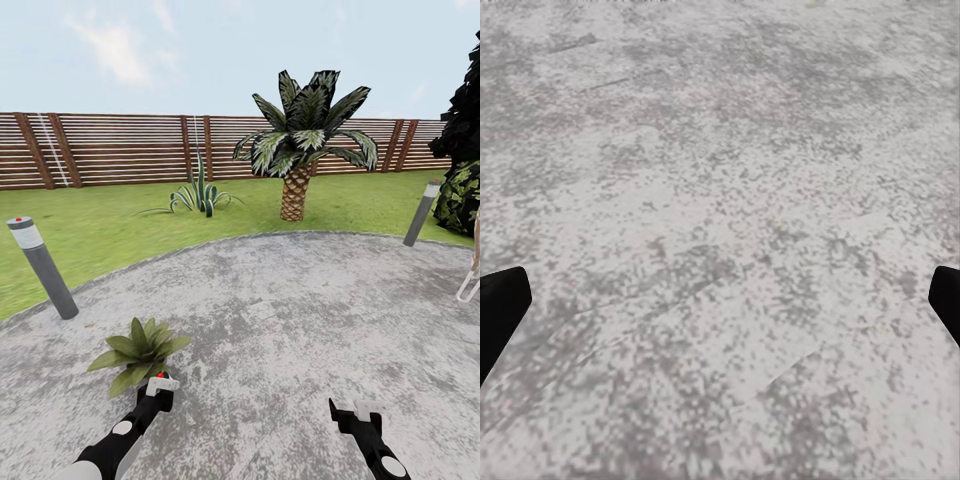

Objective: Pick up the pesticide atomizer in the garden and spray insectifuge to fully cover both potted plants in the garden.

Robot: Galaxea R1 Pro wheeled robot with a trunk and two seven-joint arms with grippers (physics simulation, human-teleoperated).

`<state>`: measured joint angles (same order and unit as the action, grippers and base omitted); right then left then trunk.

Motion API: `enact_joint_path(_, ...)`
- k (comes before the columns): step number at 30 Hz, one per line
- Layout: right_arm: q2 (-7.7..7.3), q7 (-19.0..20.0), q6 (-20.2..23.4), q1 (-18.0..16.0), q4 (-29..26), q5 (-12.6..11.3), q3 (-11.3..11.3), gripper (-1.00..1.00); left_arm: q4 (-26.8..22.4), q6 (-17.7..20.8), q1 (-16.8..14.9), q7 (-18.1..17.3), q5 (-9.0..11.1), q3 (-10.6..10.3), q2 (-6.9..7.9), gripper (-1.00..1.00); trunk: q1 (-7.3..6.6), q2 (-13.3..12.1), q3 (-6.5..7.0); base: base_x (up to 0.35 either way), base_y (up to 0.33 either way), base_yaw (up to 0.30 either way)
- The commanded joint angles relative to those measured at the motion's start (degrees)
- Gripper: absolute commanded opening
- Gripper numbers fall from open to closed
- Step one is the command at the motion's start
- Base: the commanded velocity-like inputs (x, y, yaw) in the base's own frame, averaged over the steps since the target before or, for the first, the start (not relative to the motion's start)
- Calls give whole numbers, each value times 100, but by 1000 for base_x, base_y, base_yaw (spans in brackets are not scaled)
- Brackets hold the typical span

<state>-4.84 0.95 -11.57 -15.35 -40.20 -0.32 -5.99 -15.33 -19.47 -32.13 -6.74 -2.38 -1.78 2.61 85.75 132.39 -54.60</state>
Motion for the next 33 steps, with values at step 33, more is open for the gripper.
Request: enact_joint_path(33,10,8,-4,-3,21,0,-4,100,-8,-24,-15,-76,-49,-74,27,-100,-1,2,-5,0,0,217)
